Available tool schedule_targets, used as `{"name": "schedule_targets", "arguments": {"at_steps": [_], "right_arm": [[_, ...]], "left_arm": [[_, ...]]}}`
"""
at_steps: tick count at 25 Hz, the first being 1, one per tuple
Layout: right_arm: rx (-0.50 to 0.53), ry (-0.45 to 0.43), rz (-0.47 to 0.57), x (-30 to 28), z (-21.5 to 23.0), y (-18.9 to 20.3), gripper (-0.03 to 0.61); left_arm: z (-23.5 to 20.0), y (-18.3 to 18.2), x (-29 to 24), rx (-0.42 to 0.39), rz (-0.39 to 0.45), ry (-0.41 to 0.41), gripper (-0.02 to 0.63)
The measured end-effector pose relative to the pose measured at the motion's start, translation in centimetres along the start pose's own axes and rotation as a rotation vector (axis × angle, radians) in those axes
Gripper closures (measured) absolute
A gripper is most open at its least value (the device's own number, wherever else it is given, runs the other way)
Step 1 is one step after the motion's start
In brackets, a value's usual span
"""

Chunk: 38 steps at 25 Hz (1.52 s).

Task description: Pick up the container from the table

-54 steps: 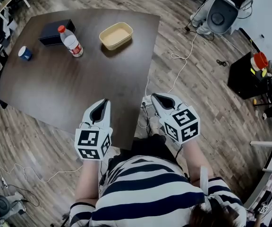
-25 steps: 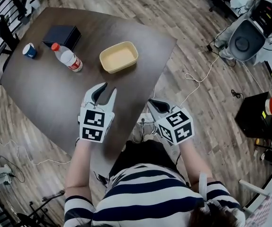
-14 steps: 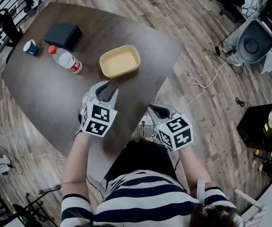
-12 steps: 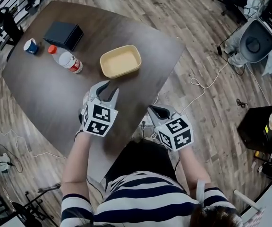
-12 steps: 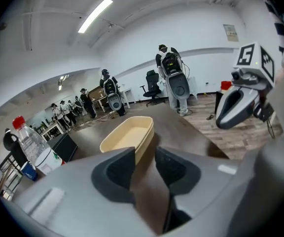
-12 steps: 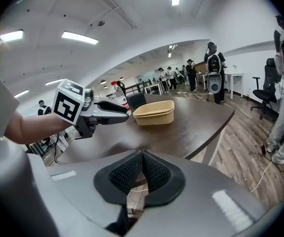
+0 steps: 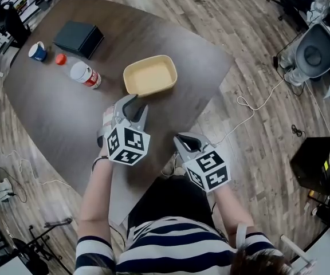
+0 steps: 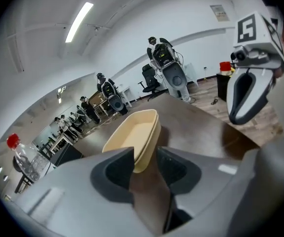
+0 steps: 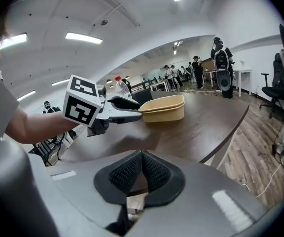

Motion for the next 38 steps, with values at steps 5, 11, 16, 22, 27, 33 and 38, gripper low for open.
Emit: {"name": "schedule_targets", "arguments": {"at_steps": [5,11,16,22,27,33,38], "right_arm": [[0.002,-0.030,0.004,-0.6,0.3,-0.1,0.578],[0.011,-0.068,-0.002,-1.7,0.3,-0.1,0.578],[0.017,-0.087,-0.015,-2.2,0.5,0.3,0.578],[0.013,-0.096,-0.020,-2.8,0.7,0.7,0.578],[0.017,-0.092,-0.024,-2.9,0.5,0.6,0.578],[0.010,-0.079,-0.022,-2.8,0.4,0.8,0.578],[0.003,-0.061,-0.014,-2.7,-0.1,0.9,0.579]], "left_arm": [[-0.1,0.1,-1.2,-0.033,-0.009,0.007,0.614],[0.0,0.2,-2.8,-0.105,-0.031,0.023,0.614],[0.3,0.2,-3.4,-0.135,-0.041,0.041,0.614],[0.4,0.3,-4.1,-0.192,-0.044,0.063,0.614],[0.5,0.3,-4.3,-0.249,-0.042,0.061,0.614],[0.7,0.2,-4.1,-0.277,-0.023,0.107,0.614],[0.7,0.2,-3.5,-0.282,-0.005,0.131,0.614]]}}
Point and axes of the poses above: the fingertips, and each gripper's own axes: x backward along the fingers, z to its right, y out of its underside, the point moved 9 cm from there along x, backward along the fingers, and after that the axes turned 15 degrees about -y, right-handed, at the moved point
